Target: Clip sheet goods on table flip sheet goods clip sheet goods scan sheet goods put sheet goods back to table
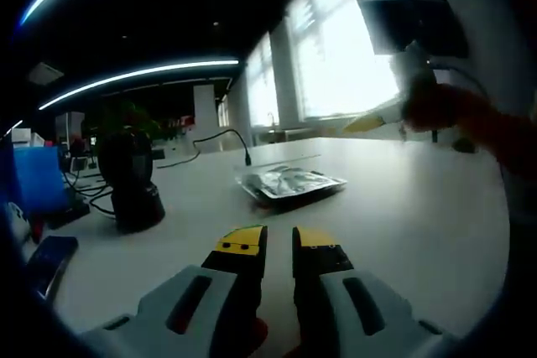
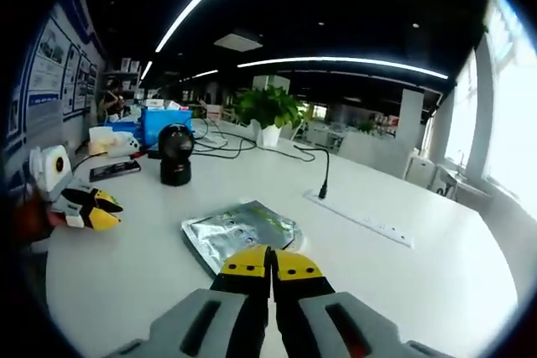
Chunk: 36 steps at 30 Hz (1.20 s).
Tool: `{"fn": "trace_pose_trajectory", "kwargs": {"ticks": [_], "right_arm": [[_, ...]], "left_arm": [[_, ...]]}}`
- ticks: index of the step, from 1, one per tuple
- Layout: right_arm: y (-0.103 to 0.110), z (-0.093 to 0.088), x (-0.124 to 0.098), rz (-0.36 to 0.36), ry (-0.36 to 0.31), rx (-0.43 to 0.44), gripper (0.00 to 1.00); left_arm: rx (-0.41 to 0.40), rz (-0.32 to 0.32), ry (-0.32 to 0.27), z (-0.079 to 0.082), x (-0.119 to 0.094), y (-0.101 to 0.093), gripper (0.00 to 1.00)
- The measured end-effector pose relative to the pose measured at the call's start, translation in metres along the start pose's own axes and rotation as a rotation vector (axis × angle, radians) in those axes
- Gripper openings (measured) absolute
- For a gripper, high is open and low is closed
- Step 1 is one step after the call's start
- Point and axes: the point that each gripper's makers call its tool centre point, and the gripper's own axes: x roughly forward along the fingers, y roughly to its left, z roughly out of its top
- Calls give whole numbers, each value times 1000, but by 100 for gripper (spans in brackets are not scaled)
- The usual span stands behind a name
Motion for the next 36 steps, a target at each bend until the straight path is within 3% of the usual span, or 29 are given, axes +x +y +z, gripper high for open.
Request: {"fn": "trace_pose_trajectory", "kwargs": {"ticks": [18,36], "right_arm": [[-7,-31,-45,-34,-15,49,0],[6,-52,-78,-38,-80,87,0]], "left_arm": [[-11,3,-3,0,1,1,5],[-20,-5,-8,0,1,0,5]]}}
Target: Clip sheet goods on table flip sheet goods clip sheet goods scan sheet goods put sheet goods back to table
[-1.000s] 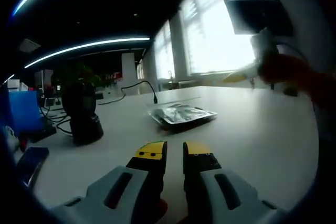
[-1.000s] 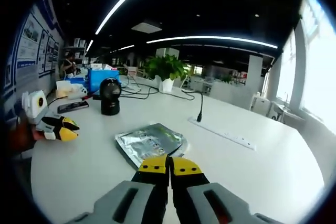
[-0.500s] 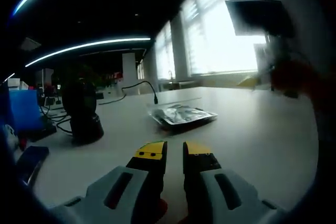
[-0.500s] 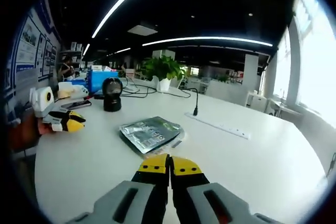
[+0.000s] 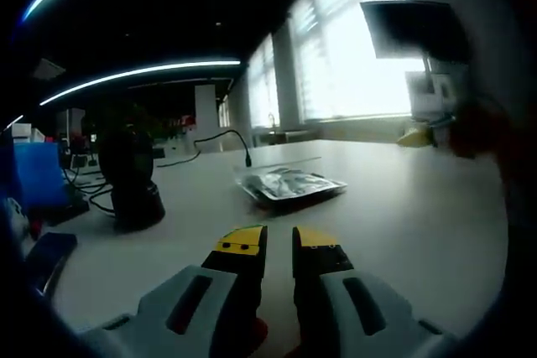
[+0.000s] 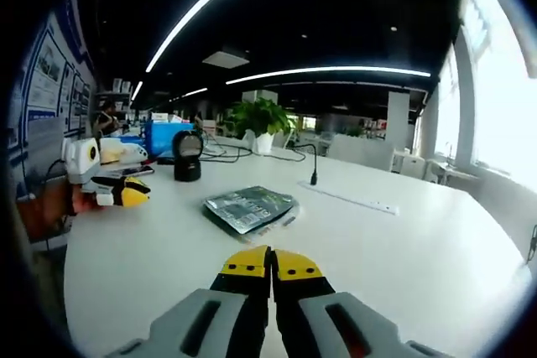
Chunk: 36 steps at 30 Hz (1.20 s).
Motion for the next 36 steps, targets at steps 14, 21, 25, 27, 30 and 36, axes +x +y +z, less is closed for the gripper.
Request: {"fn": "trace_pose_trajectory", "kwargs": {"ticks": [14,21,25,27,30,36], "right_arm": [[-6,-17,-14,-31,-37,38,0],[4,-31,-13,-9,-26,23,3],[1,-38,-13,-17,-26,46,4],[1,-39,-14,-17,-33,48,4],[1,-38,-15,-18,-47,51,5],[1,-37,-17,-23,-69,58,7]], "left_arm": [[2,4,2,-1,0,1,5],[6,5,5,-1,0,1,5],[8,3,7,-1,1,1,5],[10,3,8,-1,1,1,5],[12,3,8,-1,1,0,5],[12,6,6,-2,1,1,5]]}}
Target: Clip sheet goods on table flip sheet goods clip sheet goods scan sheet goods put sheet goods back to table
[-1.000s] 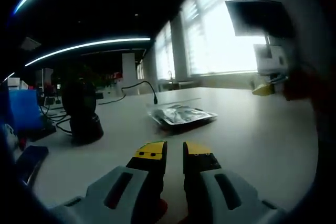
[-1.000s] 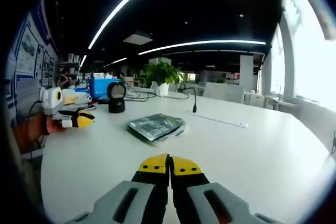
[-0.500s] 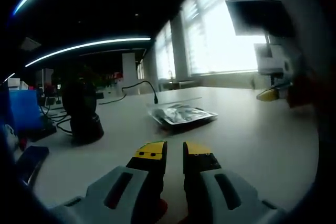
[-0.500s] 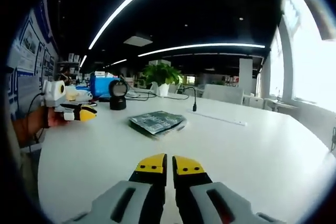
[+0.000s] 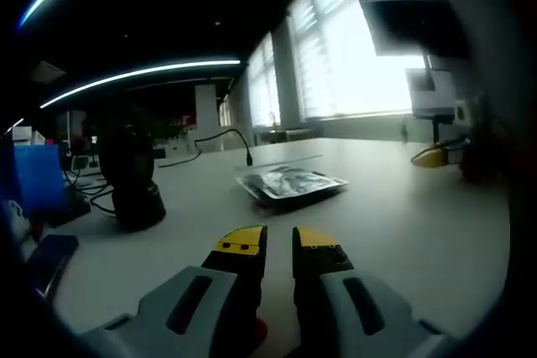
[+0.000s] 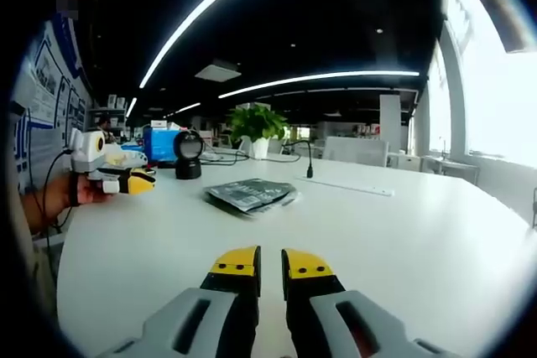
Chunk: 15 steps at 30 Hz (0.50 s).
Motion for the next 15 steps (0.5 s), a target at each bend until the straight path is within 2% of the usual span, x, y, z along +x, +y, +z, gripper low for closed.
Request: {"fn": "trace_pose_trajectory", "kwargs": {"ticks": [15], "right_arm": [[1,2,-1,-14,-29,-52,9]], "left_arm": [[2,-9,-11,1,0,-1,5]]}}
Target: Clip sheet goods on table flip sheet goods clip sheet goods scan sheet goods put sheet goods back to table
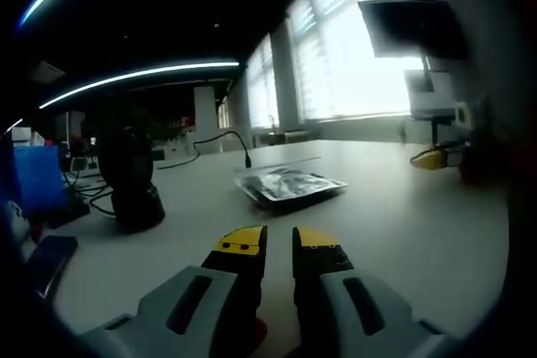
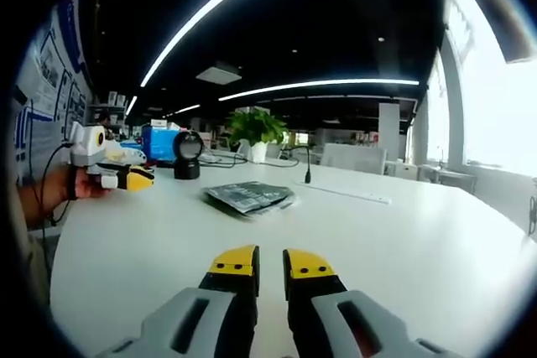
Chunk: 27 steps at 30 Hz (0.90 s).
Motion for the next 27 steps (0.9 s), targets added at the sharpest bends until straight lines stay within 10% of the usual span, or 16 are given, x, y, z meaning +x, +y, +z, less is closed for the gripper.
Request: {"fn": "trace_pose_trajectory", "kwargs": {"ticks": [27], "right_arm": [[3,3,-5,-17,-11,-100,13]], "left_arm": [[-17,-15,-4,1,-1,-3,5]]}}
